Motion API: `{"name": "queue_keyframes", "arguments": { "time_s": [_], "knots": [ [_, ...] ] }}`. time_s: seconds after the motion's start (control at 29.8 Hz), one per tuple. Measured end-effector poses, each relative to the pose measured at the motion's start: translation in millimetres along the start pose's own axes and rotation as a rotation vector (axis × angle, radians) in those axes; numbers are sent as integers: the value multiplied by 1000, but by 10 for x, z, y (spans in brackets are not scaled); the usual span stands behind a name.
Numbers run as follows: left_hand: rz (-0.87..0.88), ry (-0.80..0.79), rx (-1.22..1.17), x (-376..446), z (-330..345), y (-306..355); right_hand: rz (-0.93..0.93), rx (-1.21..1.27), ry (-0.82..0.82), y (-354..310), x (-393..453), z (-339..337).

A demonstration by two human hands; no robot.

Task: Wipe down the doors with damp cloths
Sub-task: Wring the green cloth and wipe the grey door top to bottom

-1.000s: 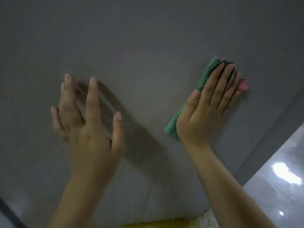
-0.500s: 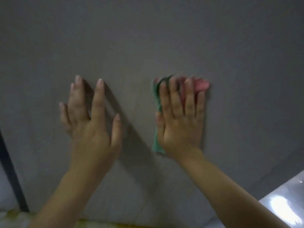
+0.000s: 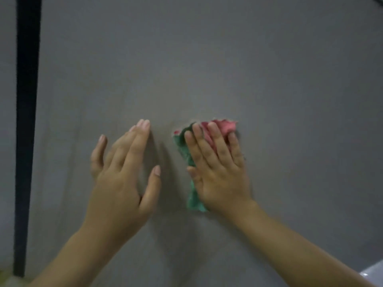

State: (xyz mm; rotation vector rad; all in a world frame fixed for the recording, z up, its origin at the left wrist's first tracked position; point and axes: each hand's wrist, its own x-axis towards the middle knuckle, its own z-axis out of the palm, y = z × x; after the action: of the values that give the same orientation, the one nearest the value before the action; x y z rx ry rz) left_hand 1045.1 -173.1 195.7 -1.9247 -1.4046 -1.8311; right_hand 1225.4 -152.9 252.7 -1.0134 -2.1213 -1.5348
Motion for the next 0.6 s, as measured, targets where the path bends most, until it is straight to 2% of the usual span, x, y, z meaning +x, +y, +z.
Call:
{"name": "queue_keyframes", "arguments": {
  "time_s": [0.07,0.13,0.24,0.3,0.37,0.47,0.54,0.6],
  "knots": [
    [-30,16,0,-5,-36,-91,51,-7,6,218,67,-124],
    [-55,23,16,-21,-60,-208,187,-62,61,417,361,-190],
    [-117,31,19,-24,-58,-341,323,-111,140,334,943,-154],
    [-164,31,28,-3,-52,-405,190,-73,121,89,1124,-101],
    [-182,30,53,22,-48,-460,-61,-49,34,-48,1063,-92],
    [-187,65,75,53,-47,-484,-303,-99,-36,203,1024,-244],
    [-194,91,66,53,-28,-478,-267,-128,-2,409,1197,-309],
    [-177,114,57,33,9,-489,-119,-157,59,446,1491,-299]
  ]
}}
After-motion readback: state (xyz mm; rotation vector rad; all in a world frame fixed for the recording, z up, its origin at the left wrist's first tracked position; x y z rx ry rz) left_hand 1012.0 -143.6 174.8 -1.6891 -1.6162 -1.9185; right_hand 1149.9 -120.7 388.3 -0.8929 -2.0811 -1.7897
